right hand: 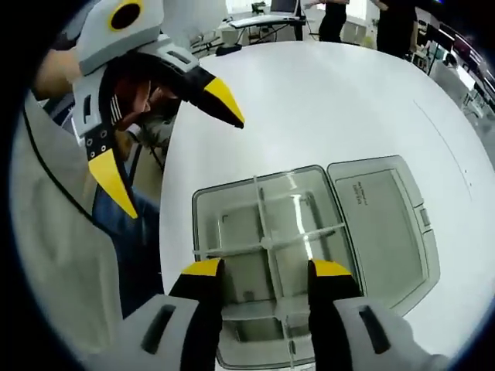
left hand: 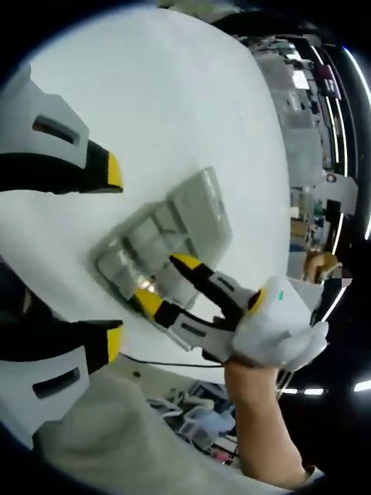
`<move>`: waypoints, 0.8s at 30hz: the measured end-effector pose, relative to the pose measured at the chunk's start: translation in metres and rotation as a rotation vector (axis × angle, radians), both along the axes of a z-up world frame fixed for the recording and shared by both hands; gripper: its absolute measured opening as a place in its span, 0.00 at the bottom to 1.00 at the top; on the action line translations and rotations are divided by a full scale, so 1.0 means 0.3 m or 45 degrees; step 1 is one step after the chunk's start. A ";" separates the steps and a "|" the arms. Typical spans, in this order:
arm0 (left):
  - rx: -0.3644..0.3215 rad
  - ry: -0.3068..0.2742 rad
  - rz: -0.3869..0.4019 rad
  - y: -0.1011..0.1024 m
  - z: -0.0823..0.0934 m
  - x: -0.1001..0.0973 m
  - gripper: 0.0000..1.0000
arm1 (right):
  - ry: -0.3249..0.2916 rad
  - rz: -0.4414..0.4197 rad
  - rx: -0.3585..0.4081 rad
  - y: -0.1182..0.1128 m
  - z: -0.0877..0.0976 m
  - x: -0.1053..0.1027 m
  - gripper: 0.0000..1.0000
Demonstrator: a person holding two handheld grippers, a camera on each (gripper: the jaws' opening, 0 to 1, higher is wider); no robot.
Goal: Insert the divider into the dual guide fixture by aligning both edges with the guide slots and pushing it downward to the bottom, including one-sided entry, uneven engagement, binding, and posture correction.
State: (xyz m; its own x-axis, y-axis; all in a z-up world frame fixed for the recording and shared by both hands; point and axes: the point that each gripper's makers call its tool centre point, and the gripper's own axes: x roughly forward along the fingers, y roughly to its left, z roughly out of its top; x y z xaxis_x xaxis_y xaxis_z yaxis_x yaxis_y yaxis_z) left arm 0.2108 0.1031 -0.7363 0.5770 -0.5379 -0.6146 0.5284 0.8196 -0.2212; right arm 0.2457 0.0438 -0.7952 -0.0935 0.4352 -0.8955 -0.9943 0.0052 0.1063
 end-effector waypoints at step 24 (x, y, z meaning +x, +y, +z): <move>0.017 0.012 -0.036 -0.005 -0.007 0.002 0.64 | 0.045 -0.116 0.203 -0.018 0.073 -0.008 0.58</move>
State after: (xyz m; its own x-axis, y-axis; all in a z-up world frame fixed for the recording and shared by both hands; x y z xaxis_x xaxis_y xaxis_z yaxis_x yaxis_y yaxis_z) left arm 0.2116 0.1016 -0.7385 0.5558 -0.5458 -0.6270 0.5495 0.8072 -0.2156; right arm 0.2433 0.0383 -0.7733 -0.0777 0.5793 -0.8114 -0.9861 0.0752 0.1481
